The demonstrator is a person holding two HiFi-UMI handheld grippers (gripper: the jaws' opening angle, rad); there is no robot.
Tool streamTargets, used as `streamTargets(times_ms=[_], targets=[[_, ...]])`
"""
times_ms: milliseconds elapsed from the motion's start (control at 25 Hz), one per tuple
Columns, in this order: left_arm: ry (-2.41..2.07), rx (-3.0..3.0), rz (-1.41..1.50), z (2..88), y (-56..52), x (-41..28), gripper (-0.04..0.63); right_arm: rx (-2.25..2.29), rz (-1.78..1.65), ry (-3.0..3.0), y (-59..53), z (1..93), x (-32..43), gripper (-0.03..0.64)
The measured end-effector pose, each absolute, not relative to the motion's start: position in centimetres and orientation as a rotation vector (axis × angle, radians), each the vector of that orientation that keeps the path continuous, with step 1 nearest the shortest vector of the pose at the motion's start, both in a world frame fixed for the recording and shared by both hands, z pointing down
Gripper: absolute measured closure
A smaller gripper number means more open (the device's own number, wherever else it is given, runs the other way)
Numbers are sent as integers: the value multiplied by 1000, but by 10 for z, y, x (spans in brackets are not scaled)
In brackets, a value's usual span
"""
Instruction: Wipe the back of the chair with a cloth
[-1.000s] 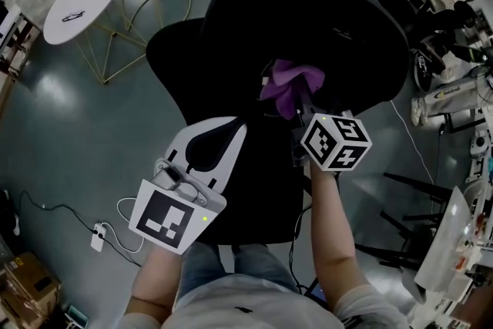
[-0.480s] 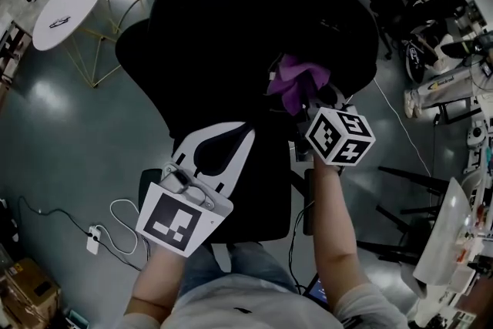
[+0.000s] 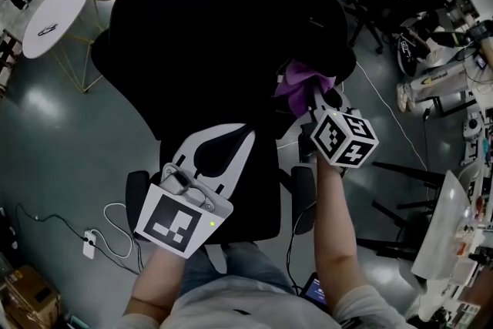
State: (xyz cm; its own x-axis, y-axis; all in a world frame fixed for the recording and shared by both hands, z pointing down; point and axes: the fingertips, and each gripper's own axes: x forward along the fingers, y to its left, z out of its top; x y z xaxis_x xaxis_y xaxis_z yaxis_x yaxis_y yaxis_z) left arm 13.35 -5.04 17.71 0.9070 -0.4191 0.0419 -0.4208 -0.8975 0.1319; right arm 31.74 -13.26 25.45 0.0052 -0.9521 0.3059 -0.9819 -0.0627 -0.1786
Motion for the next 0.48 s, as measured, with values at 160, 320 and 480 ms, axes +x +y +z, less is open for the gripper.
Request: streamTargets(times_ms=[160,320,480], targets=[[-631,2940,32,179,-43,144,583,2214,541,-2055,-122,255,340,568],[-623,2946,35,179,-38,149,583,2246,524,-2008,-111,256,358,568],[-618,2965,41,178,-33,157,583,2255,506,-1999,-109,257,365,568]])
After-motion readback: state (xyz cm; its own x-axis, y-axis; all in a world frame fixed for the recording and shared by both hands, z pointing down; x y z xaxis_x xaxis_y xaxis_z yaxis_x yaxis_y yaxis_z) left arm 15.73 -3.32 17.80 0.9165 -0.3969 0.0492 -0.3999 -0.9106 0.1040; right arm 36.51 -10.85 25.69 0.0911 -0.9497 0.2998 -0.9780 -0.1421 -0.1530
